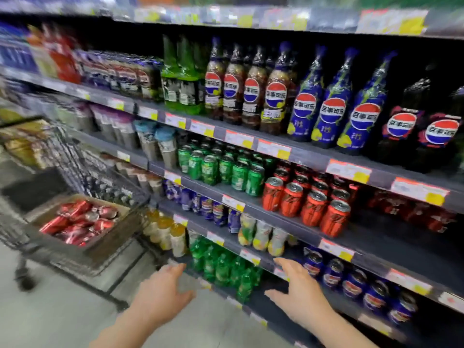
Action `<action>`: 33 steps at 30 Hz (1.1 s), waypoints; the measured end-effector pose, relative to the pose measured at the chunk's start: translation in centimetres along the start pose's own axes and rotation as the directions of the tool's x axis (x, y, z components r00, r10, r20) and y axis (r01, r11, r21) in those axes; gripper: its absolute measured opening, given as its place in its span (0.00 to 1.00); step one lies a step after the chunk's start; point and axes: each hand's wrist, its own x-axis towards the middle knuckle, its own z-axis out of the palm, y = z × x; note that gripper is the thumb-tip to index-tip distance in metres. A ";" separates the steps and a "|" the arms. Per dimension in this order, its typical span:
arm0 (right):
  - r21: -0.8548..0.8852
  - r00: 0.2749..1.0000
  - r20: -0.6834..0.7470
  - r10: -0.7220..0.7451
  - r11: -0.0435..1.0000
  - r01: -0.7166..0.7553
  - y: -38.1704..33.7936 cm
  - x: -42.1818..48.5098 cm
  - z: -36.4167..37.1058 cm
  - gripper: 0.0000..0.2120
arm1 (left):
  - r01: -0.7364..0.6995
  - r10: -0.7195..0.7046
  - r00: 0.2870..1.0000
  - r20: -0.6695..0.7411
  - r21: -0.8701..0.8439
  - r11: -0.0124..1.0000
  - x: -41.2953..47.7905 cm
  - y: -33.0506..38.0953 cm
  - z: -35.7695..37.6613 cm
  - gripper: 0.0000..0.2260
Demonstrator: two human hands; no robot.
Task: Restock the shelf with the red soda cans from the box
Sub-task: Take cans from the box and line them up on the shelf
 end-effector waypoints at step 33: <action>-0.064 0.953 0.287 -0.094 0.991 0.117 -41.2 36.6 20.4 0.33 | 0.319 -0.320 0.947 0.009 0.049 0.947 22.3 -45.4 -17.2 0.27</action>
